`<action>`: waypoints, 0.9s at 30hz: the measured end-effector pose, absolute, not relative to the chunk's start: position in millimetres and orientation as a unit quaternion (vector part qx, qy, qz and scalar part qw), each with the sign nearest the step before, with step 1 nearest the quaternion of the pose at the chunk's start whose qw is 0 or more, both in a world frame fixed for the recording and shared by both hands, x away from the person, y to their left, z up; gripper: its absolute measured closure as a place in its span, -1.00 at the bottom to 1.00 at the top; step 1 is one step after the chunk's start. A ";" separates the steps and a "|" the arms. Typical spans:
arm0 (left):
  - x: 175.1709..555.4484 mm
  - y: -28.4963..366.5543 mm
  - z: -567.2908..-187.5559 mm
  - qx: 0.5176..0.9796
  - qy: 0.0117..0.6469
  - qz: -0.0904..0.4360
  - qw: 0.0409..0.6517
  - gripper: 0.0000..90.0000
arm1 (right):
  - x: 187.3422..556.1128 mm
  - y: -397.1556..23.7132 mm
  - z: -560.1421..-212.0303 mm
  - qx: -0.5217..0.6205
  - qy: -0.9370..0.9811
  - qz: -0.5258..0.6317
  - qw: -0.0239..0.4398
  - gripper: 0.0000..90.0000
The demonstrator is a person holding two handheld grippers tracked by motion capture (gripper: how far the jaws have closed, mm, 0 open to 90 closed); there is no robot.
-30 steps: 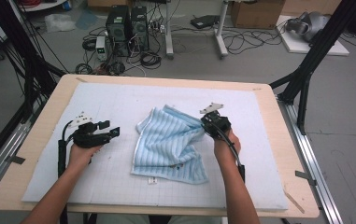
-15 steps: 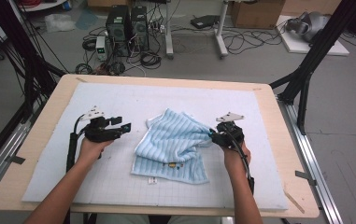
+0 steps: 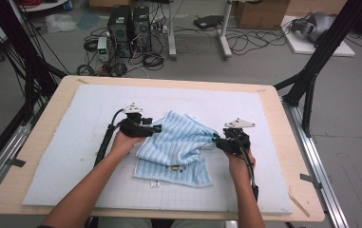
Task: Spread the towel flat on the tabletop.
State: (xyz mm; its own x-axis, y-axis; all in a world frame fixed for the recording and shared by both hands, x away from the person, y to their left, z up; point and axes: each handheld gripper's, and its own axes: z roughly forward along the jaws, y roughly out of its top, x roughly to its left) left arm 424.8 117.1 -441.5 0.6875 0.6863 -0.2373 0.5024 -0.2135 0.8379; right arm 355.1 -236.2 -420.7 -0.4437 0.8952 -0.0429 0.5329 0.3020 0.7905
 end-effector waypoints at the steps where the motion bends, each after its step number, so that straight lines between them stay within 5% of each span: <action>1: 427.4 113.5 -442.9 0.777 0.384 0.091 0.490 -0.14 | 355.2 -235.7 -421.1 0.465 0.769 0.364 0.246 0.15; 4: 429.8 105.6 -448.1 0.797 0.364 0.086 0.474 0.04 | 354.9 -235.5 -420.4 0.464 0.766 0.373 0.243 0.15; 7: 425.4 102.5 -448.0 0.817 0.329 0.081 0.467 0.69 | 354.1 -236.9 -418.5 0.464 0.762 0.383 0.242 0.15; 9: 422.6 104.6 -443.6 0.814 0.320 0.084 0.478 0.87 | 353.8 -238.3 -417.9 0.466 0.758 0.388 0.240 0.15; 19: 380.6 146.8 -424.4 0.792 0.296 0.059 0.530 0.89 | 371.9 -225.4 -410.8 0.476 0.735 0.429 0.222 0.19; 27: 351.5 170.9 -432.2 0.794 0.293 0.039 0.532 0.89 | 420.5 -171.8 -405.3 0.447 0.774 0.402 0.199 0.18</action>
